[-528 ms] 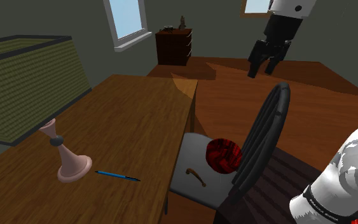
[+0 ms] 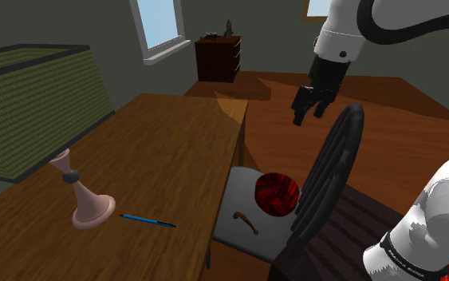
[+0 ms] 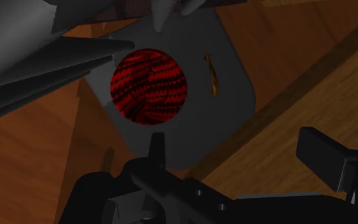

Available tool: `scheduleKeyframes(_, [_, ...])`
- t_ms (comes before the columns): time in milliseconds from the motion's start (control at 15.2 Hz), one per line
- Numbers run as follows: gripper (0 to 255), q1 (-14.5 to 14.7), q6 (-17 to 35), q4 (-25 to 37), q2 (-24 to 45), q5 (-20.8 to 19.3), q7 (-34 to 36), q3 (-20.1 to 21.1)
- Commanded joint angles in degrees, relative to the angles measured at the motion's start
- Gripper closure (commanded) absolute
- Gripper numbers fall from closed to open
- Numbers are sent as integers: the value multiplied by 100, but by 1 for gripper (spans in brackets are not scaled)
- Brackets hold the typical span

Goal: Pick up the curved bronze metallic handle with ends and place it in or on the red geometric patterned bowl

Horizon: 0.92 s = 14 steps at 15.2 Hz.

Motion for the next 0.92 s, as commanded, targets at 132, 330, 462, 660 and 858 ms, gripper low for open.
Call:
scheduleKeyframes(132, [0, 82, 781, -456, 348, 54, 73, 258])
scheduleKeyframes(330, [0, 144, 1379, -755, 672, 89, 143, 459])
scheduleKeyframes(462, [0, 180, 1790, -919, 939, 102, 198, 595])
scheduleKeyframes(660, [0, 216, 2424, -1106, 1415, 97, 297, 804])
scheduleKeyframes(858, [0, 225, 3069, -1221, 1979, 40, 430, 1019])
